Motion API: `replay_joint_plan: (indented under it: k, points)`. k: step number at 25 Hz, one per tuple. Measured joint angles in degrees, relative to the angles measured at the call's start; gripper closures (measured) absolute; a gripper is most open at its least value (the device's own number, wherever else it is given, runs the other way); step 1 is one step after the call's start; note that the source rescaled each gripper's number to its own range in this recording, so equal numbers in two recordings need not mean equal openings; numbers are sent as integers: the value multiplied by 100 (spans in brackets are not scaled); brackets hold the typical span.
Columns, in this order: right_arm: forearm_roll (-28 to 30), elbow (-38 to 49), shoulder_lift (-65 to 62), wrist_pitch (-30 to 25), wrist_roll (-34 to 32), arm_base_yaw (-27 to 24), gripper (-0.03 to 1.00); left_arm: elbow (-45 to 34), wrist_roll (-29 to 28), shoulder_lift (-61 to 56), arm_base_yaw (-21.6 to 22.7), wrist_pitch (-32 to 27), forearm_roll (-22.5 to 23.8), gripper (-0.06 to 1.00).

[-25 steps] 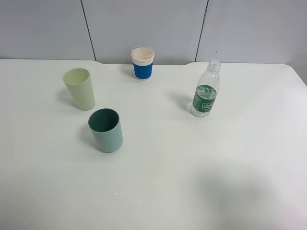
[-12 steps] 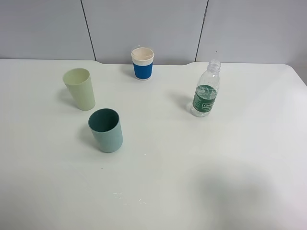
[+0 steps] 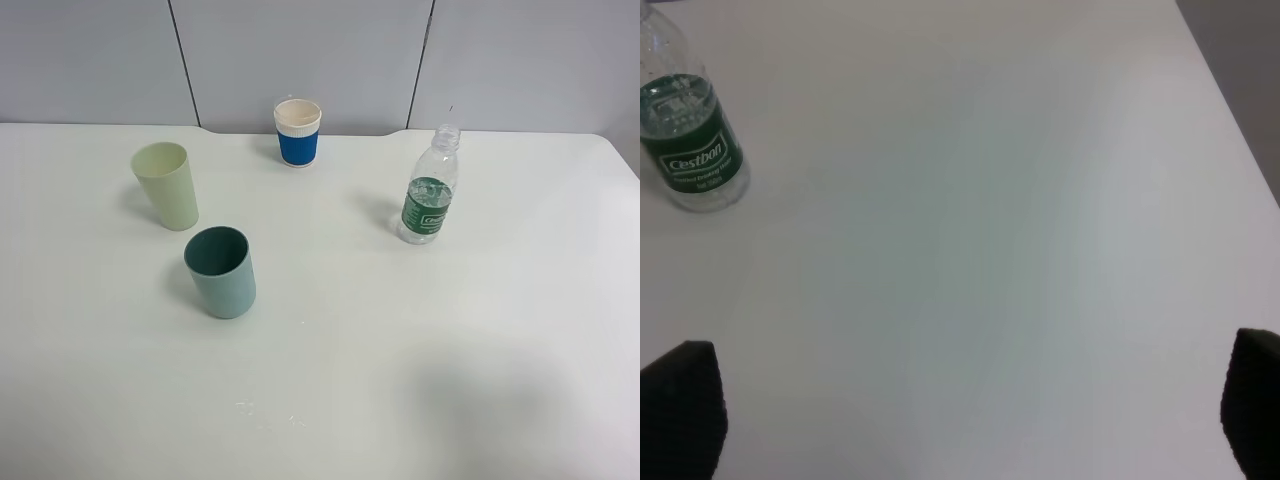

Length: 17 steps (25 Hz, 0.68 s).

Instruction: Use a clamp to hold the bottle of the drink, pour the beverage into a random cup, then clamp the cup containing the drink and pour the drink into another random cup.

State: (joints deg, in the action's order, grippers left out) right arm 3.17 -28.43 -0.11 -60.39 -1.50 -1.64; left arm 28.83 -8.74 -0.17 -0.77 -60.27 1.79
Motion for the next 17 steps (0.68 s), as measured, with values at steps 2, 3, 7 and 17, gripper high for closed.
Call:
replay_joint_plan:
  k: [2,3,7,17]
  points:
    - [0,0,0,0,0,0,-2,0,0,0,0,0,0,7]
    - [0,0,0,0,0,0,-2,0,0,0,0,0,0,7]
    - [0,0,0,0,0,0,-2,0,0,0,0,0,0,7]
    - [0,0,0,0,0,0,-2,0,0,0,0,0,0,7]
